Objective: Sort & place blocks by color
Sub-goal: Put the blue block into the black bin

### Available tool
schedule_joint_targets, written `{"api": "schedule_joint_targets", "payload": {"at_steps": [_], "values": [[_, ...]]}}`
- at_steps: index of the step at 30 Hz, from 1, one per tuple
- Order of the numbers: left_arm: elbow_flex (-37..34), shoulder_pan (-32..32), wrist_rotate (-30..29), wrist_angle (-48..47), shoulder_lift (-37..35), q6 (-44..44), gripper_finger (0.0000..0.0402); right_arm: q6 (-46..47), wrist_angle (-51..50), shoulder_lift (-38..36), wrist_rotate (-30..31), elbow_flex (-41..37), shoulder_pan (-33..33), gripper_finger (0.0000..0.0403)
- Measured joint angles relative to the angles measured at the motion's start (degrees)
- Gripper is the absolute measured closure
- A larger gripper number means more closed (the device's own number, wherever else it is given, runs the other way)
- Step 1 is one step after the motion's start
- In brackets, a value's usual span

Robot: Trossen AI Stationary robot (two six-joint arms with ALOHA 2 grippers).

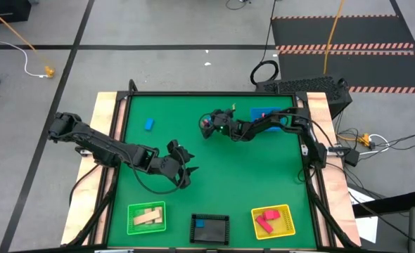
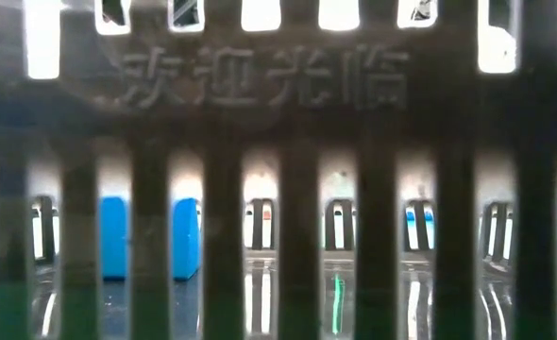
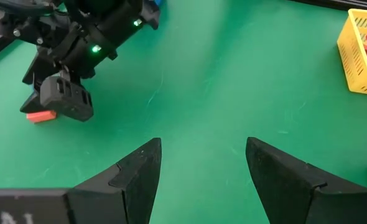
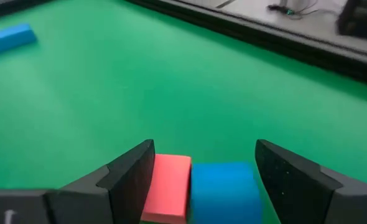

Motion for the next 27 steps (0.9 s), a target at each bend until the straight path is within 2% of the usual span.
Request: {"api": "schedule_joint_targets", "payload": {"at_steps": [4, 10, 14, 17, 27], "values": [[0.00, 0.00, 0.00, -0.34, 0.00, 0.24, 0.0167, -1.25, -0.83, 0.00, 1.16, 0.00, -0.52, 0.0133], [0.00, 0.00, 0.00, -1.67, 0.02, 0.42, 0.0167, 3.56, -5.14, -0.15, 1.03, 0.07, -1.20, 0.0133], [0.00, 0.00, 0.02, -2.05, 0.02, 0.43, 0.0167, 5.24, -4.26, -0.70, -5.37, -0.03, -1.36, 0.0133], [0.00, 0.00, 0.02, -2.09, 0.02, 0.42, 0.0167, 5.81, -5.00, -1.53, -7.78, -0.11, -1.26, 0.0133], [0.00, 0.00, 0.02, -2.48, 0.02, 0.07, 0.0167, 4.79, -12.44, -7.04, -8.24, -0.40, -1.15, 0.0133]]}}
